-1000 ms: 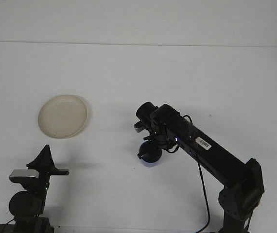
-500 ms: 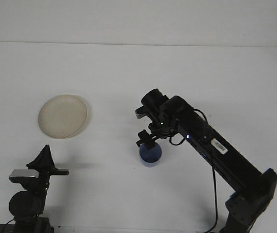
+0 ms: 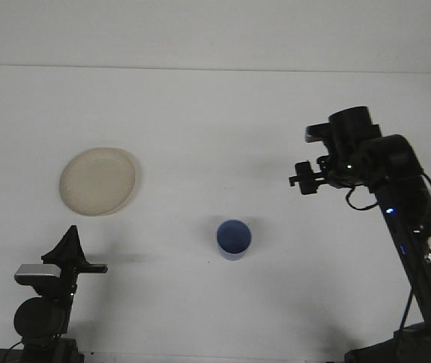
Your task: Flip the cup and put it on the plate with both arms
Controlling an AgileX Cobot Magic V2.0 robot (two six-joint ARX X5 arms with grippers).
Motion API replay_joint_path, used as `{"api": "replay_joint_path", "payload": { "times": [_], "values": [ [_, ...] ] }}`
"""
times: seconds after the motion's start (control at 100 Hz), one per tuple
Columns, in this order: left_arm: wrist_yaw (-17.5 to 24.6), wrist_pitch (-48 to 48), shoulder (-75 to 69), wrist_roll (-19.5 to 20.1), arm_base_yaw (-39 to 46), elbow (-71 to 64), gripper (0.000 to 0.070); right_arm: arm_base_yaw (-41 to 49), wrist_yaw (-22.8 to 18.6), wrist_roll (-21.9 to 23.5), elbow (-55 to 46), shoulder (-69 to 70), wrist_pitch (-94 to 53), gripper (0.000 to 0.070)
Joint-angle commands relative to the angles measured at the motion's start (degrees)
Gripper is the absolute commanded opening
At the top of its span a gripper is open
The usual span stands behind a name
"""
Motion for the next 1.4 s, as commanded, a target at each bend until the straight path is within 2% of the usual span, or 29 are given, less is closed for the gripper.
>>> {"api": "replay_joint_path", "payload": {
  "times": [0.0,0.19,0.37,0.77,1.02,1.39],
  "values": [
    [-0.1,0.6,-0.1,-0.1,0.0,-1.1,0.0012,-2.1,-0.1,-2.0,0.1,-1.1,-1.7,0.0422],
    [-0.1,0.6,-0.1,-0.1,0.0,-1.1,0.0011,-8.6,0.0,-2.3,-4.9,-7.9,-1.3,0.0421],
    [-0.1,0.6,-0.1,-0.1,0.0,-1.1,0.0011,-10.5,0.1,-2.7,-14.2,-16.7,5.3,0.0421],
    [-0.1,0.6,-0.1,-0.1,0.0,-1.1,0.0011,-10.4,0.0,-3.0,-44.1,-38.3,28.1,0.0422],
    [-0.1,0.6,-0.1,-0.1,0.0,-1.1,0.0011,-10.3,0.0,-3.1,-59.2,-48.7,48.4,0.0422],
    [-0.1,0.6,-0.1,-0.1,0.0,-1.1,0.0011,-10.3,0.0,-4.2,-66.1,-51.1,65.2,0.0421]
  ]
}}
